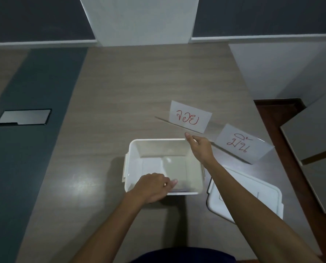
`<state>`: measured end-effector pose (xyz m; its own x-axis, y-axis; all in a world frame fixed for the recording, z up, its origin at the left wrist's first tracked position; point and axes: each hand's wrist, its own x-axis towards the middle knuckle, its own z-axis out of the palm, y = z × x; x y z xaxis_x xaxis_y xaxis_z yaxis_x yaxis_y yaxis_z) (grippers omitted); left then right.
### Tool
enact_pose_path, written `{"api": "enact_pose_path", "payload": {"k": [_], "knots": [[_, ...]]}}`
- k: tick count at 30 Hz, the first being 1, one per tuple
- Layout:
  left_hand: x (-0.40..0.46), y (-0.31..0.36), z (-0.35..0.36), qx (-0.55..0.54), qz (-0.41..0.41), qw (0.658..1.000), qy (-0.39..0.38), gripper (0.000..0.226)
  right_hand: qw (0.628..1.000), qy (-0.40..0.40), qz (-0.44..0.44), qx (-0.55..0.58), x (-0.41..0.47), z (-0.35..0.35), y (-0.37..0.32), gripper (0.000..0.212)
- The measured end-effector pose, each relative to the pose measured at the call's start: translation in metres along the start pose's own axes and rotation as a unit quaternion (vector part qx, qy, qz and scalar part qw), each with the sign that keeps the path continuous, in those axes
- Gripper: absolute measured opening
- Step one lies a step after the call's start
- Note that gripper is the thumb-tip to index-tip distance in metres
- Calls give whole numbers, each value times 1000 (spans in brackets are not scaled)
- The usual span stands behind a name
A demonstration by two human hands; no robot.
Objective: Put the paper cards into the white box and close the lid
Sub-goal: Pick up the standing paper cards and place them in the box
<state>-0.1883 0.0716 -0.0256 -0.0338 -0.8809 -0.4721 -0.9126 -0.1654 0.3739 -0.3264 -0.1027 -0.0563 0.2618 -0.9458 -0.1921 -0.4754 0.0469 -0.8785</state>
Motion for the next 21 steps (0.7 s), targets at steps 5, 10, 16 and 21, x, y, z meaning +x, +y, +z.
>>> {"api": "enact_pose_path", "payload": {"k": [5,10,16,21], "knots": [[-3,-4,-4,-20,-15,999,-22,57,1000,10,-6,13,1,2,3,58],[-3,-12,-11,-30,-36,999,2,62,1000,28,-7,5,9,0,-1,40],[6,-37,-29,-90,1,932,351,31,994,37,-36,-95,45,-11,-14,30],[22,-79,-22,-224,-175,908,308,52,947,92,-135,-275,99,-19,-32,42]]}}
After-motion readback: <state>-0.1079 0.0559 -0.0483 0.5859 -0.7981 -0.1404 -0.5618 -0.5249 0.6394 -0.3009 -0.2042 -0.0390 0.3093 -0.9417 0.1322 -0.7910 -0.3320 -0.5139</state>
